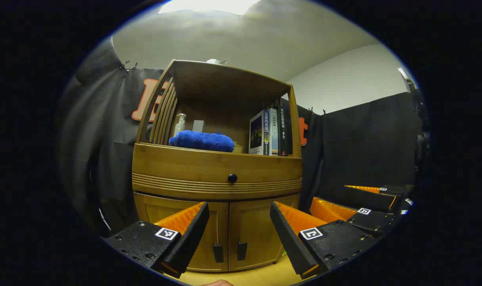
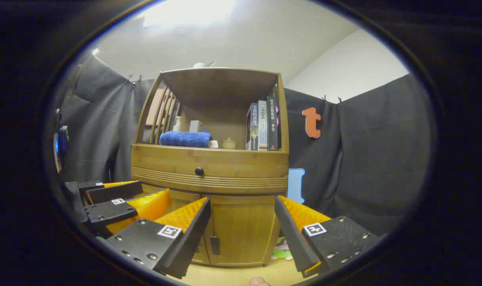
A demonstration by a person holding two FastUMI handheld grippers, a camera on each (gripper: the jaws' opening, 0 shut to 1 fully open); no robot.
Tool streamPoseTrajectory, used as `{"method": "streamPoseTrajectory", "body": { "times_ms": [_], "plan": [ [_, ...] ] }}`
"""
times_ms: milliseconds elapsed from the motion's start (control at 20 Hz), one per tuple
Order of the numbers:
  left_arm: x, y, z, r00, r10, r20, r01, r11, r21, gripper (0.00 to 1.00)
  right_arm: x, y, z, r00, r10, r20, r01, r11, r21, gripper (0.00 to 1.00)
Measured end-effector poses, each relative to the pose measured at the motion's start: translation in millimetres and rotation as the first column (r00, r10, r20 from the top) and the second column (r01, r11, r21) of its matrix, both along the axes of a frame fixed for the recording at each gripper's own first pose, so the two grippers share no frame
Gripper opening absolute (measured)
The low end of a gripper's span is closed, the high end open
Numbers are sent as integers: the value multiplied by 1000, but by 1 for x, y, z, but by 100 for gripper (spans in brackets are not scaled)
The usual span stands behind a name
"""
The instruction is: Open the right door of the double-door shoe cabinet with the right hand, and open the left door with the left hand.
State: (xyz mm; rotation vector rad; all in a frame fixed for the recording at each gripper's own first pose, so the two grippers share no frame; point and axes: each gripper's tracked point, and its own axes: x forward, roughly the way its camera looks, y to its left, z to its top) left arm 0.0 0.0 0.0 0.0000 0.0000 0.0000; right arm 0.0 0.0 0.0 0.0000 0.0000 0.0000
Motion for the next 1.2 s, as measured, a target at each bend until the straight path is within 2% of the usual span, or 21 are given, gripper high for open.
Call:
{"method": "streamPoseTrajectory", "body": {
  "times_ms": [50,150,200,650,1200],
  "plan": [
    [-1,0,-1,1000,1,-2,-1,1000,2,95,0,0,1,1000,1,5,-1,1000,1,95],
    [-3,2,-1,1000,8,-5,-8,1000,6,96,1,1,1,1000,12,7,-12,1000,9,96],
    [-4,3,-2,1000,12,-6,-12,1000,8,95,0,1,0,1000,18,5,-19,1000,13,94],
    [-20,31,4,995,98,2,-98,995,29,96,-1,3,1,999,42,20,-43,999,23,96],
    [-29,45,2,990,141,-11,-141,989,50,95,1,9,-10,996,93,10,-93,995,35,94]
  ]
}}
